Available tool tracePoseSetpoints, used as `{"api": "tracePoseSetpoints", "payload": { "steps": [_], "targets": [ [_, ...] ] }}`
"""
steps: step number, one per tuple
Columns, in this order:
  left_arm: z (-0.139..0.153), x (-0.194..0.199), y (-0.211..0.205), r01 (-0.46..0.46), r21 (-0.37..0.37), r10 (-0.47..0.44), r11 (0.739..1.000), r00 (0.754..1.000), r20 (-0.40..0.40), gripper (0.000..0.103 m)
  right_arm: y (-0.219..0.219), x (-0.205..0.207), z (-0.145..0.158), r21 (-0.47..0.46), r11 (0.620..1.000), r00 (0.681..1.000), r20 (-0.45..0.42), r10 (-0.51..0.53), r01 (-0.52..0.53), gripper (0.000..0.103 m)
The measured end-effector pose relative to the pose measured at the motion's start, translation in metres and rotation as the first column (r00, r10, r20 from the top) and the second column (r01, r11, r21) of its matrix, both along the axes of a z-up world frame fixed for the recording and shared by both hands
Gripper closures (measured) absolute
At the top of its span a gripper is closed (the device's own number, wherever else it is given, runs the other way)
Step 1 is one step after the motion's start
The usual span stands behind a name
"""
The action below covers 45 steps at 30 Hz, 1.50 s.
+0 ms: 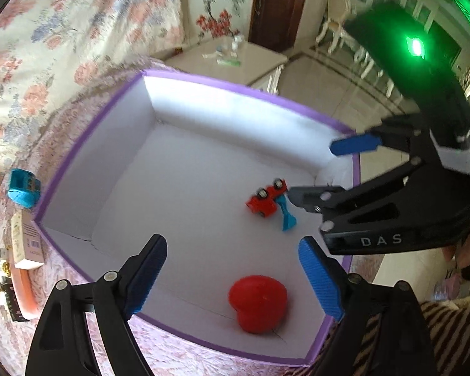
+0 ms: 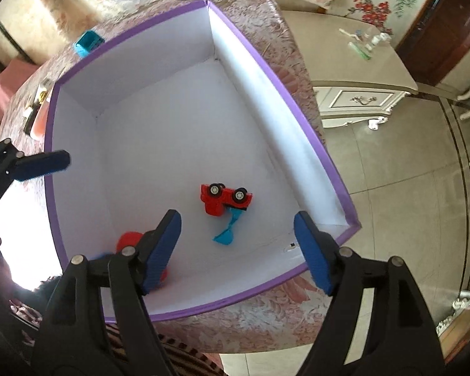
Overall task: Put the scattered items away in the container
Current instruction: 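Withdraw both tools from the box back toward the scattered items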
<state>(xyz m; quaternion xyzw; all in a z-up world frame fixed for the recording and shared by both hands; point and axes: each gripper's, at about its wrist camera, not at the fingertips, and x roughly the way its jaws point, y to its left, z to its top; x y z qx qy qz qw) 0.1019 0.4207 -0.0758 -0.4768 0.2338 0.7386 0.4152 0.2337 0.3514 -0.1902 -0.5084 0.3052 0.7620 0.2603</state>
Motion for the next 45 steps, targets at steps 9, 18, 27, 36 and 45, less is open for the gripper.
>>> {"api": "tracePoseSetpoints", "payload": {
  "steps": [9,18,27,36,45],
  "targets": [
    [-0.004,-0.052,-0.054,-0.079,0.046,0.080,0.996,0.997,-0.016,0.016,-0.026,-0.043,0.034,0.047,0.998,0.999,-0.021,-0.048,0.049,0.026],
    [-0.006,-0.099,-0.134,-0.169,0.058,0.169,0.984,0.986,0.002,0.016,-0.046,-0.084,0.069,0.089,0.984,0.986,-0.072,-0.149,0.155,0.026],
    [-0.019,-0.146,-0.224,-0.367,0.054,0.365,0.929,0.930,0.040,0.016,-0.093,-0.165,0.093,0.126,0.990,0.988,-0.146,-0.042,0.061,0.026],
    [-0.039,-0.169,-0.287,-0.456,0.005,0.455,0.890,0.889,0.054,0.016,-0.131,-0.231,0.086,0.100,0.994,0.988,-0.148,0.046,-0.031,0.026],
    [-0.057,-0.181,-0.317,-0.480,-0.032,0.481,0.877,0.875,0.052,0.016,-0.153,-0.273,0.066,0.052,0.996,0.992,-0.100,0.082,-0.077,0.026]
  ]
}}
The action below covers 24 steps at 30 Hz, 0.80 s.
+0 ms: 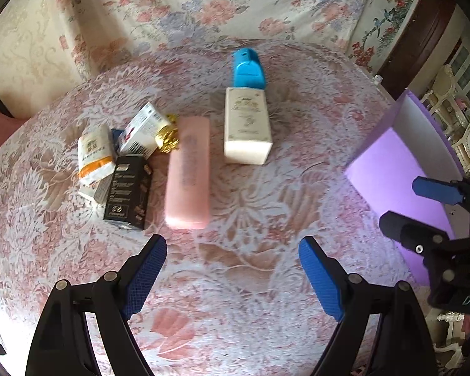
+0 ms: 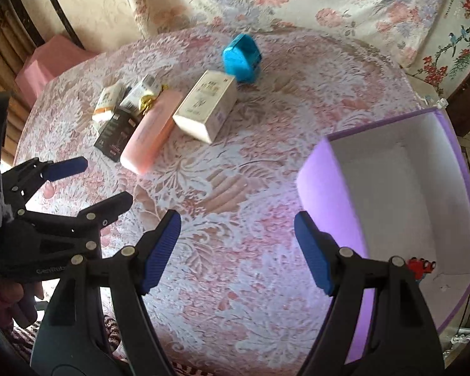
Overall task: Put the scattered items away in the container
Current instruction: 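Withdraw both tools from the box back toward the scattered items, then grasp the black box with the left gripper while the right grasps the pink glasses case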
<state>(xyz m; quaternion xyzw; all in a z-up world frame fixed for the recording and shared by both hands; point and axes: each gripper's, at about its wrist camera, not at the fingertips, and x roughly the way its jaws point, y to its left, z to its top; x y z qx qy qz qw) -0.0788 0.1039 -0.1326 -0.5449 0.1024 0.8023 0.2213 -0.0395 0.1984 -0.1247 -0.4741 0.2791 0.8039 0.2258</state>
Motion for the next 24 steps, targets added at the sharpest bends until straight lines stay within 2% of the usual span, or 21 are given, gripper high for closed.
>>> {"api": "tracePoseSetpoints", "payload": {
  "steps": [5,9,13,17,20,24],
  "targets": [
    [-0.014,-0.013,-0.027,-0.070,-0.025,0.071,0.997,0.997,0.016,0.016,-0.013,-0.022,-0.014,-0.040,0.999,1.000,0.019,0.022,-0.022,0.026],
    [-0.028,-0.029,-0.053,-0.154,-0.037,0.155,0.987,0.987,0.034,0.016,-0.020,-0.040,-0.024,-0.071,0.997,0.999,0.031,0.032,-0.029,0.026],
    [-0.038,-0.040,-0.073,-0.199,-0.061,0.201,0.978,0.979,0.027,0.016,-0.025,-0.059,-0.030,-0.089,0.995,0.998,0.039,0.039,-0.035,0.026],
    [-0.050,-0.053,-0.092,-0.245,-0.043,0.248,0.969,0.967,0.063,0.016,-0.030,-0.078,-0.039,-0.115,0.992,0.998,0.041,0.049,-0.044,0.026],
    [-0.054,-0.064,-0.095,-0.233,-0.033,0.234,0.972,0.970,0.064,0.016,-0.032,-0.091,-0.049,-0.158,0.987,0.997,0.056,0.044,-0.035,0.026],
    [-0.058,-0.077,-0.090,-0.185,-0.035,0.186,0.982,0.981,0.046,0.016,-0.038,-0.100,-0.052,-0.171,0.985,0.997,0.065,0.044,-0.033,0.026]
  ]
}}
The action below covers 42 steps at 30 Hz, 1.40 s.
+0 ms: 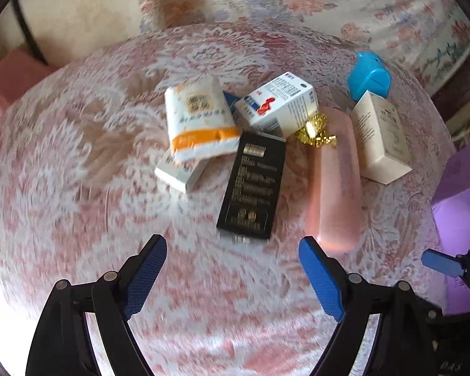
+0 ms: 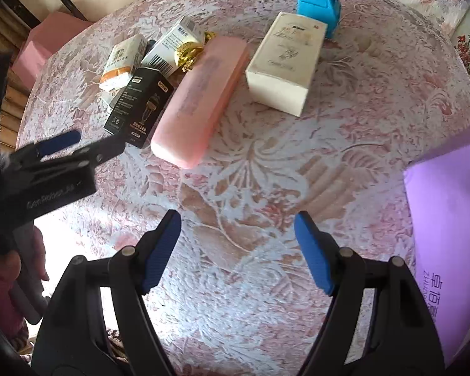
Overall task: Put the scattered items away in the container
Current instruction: 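Grasp the black box with the left gripper while the right grasps the pink glasses case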
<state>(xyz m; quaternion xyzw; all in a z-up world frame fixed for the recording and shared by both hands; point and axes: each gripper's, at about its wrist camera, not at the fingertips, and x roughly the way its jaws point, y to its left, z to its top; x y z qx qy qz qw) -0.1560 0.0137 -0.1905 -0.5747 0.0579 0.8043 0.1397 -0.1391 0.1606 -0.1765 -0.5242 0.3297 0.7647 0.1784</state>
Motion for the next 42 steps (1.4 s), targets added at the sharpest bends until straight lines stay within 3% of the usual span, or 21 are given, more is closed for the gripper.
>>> {"api": "tracePoseSetpoints", "payload": {
  "steps": [8,16,18,24,34,42],
  "targets": [
    [-0.019,-0.025,0.010,0.041,-0.001,-0.041,0.999,0.999,0.014,0.016,0.005,-0.019,-0.001,-0.001,0.999,0.999,-0.001,-0.036,0.036,0.026],
    [-0.034,-0.033,0.012,0.092,0.005,-0.092,0.996,0.995,0.029,0.025,0.010,-0.033,-0.008,-0.024,0.996,0.997,0.006,-0.082,0.082,0.026],
    [-0.037,-0.034,0.009,0.094,0.023,-0.095,0.995,0.995,0.036,0.041,0.013,-0.037,-0.009,-0.033,0.995,0.995,0.001,-0.096,0.096,0.026],
    [-0.039,-0.035,0.004,0.125,0.050,-0.127,0.991,0.992,0.022,0.058,0.022,-0.051,-0.012,-0.096,0.982,0.987,-0.018,-0.162,0.160,0.027],
    [-0.038,-0.036,-0.015,0.108,0.130,-0.114,0.986,0.993,0.035,0.060,0.024,-0.077,-0.017,-0.117,0.974,0.981,-0.008,-0.194,0.192,0.027],
    [-0.038,-0.040,-0.033,0.108,0.199,-0.121,0.974,0.991,0.055,0.060,0.022,-0.100,-0.030,-0.051,0.982,0.981,0.082,-0.176,0.181,0.031]
  ]
}}
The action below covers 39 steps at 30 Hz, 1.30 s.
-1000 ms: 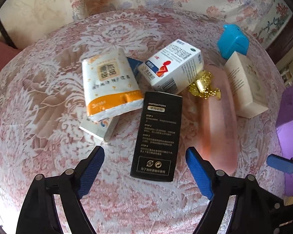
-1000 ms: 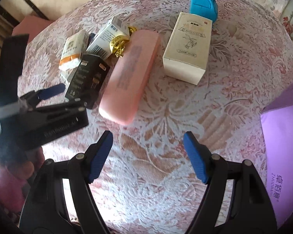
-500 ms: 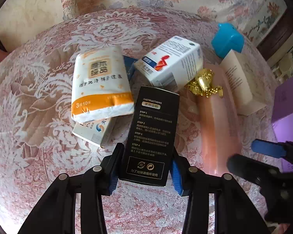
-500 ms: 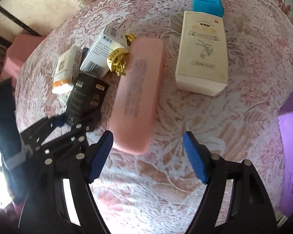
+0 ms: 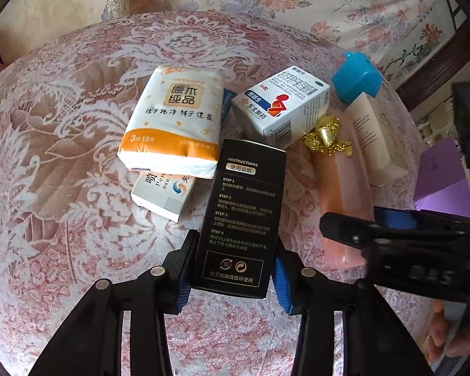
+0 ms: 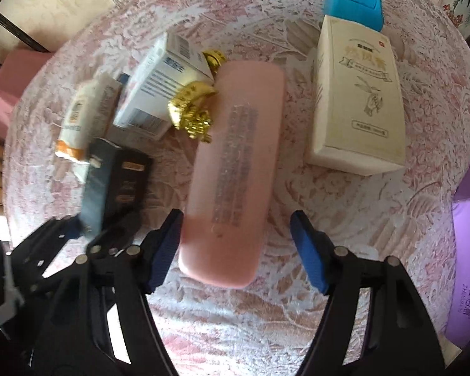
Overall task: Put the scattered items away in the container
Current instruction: 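Grasp the black box with the left gripper while the right grasps the pink glasses case, then lift the pink glasses case toward the purple box with the right gripper while the left holds the black box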
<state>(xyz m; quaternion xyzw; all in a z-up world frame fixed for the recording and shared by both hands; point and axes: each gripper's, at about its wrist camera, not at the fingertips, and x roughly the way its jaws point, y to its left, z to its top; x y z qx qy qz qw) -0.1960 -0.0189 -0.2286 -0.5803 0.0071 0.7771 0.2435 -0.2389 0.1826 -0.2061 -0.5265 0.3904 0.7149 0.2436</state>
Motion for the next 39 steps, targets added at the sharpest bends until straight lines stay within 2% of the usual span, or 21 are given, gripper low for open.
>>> {"api": "tracePoseSetpoints", "payload": {
  "steps": [8,10,12,29,39],
  "targets": [
    [-0.002,-0.001,0.024,0.038,-0.077,-0.041,0.996,0.999,-0.036,0.060,0.000,-0.009,-0.001,0.041,0.999,1.000,0.012,0.012,-0.012,0.034],
    [-0.003,-0.002,0.032,0.049,-0.107,-0.054,0.993,0.997,-0.046,0.060,0.000,-0.016,-0.001,0.060,0.998,1.000,0.021,0.018,-0.020,0.046],
    [-0.003,-0.004,0.037,0.055,-0.130,-0.062,0.990,0.997,-0.051,0.060,0.000,-0.018,-0.001,0.074,0.997,1.000,0.022,0.021,-0.022,0.051],
    [-0.004,-0.004,0.039,0.032,-0.128,-0.037,0.991,0.999,-0.033,0.062,-0.001,-0.003,-0.010,0.015,1.000,1.000,-0.028,-0.013,0.013,0.051],
    [-0.004,0.008,0.039,0.021,-0.136,-0.025,0.991,0.999,-0.026,0.062,-0.013,-0.004,-0.011,0.012,1.000,0.999,-0.031,0.018,-0.017,0.051]
  ]
}}
